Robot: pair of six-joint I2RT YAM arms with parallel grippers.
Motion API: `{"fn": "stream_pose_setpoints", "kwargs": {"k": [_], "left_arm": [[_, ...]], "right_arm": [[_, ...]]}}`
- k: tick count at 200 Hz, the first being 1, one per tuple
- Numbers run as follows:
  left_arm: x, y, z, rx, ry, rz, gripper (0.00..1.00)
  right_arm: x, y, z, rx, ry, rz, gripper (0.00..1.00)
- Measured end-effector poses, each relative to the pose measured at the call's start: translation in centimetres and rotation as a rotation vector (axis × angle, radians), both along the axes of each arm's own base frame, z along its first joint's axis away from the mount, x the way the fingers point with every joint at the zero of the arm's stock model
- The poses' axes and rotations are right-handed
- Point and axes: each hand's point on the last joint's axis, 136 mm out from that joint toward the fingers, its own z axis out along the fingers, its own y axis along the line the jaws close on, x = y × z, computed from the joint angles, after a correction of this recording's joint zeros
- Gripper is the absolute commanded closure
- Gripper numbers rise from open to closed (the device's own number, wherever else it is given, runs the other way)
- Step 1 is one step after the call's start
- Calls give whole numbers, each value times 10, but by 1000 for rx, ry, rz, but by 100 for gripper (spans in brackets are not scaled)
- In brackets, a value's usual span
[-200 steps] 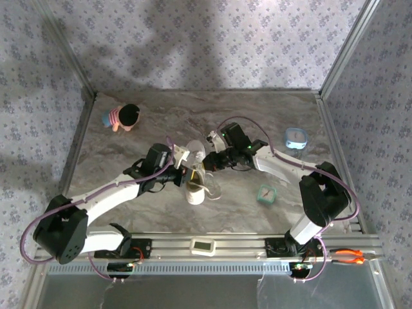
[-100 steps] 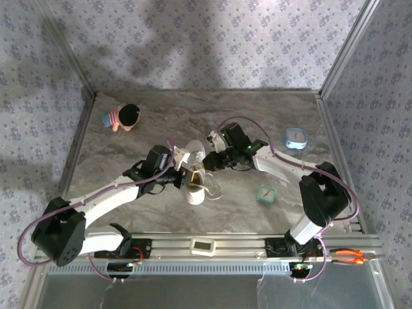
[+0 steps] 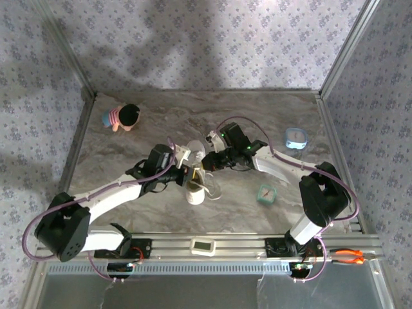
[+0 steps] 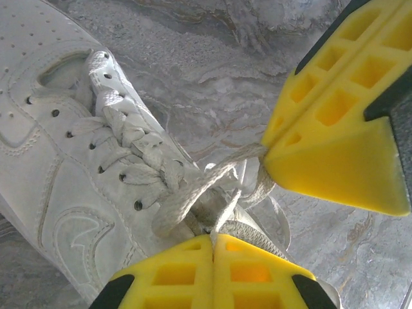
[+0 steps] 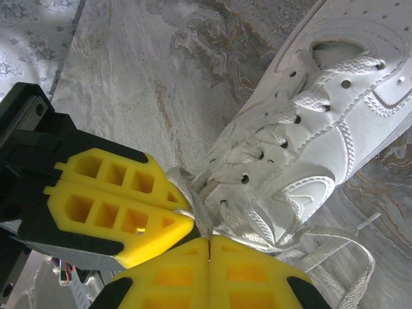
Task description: Tie the shoes
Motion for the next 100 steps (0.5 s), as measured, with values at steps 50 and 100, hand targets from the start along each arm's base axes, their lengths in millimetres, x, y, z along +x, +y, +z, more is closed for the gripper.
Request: {"fn": "stream_pose_setpoints", "kwargs": {"k": [50, 100], "left_arm": [[7, -8, 0, -11, 8, 7, 100], [11, -10, 0, -14, 23, 19, 100]], "right_arm": [[-1, -3, 1, 14, 13, -25, 74], [4, -17, 12, 56, 18, -90, 59]]}}
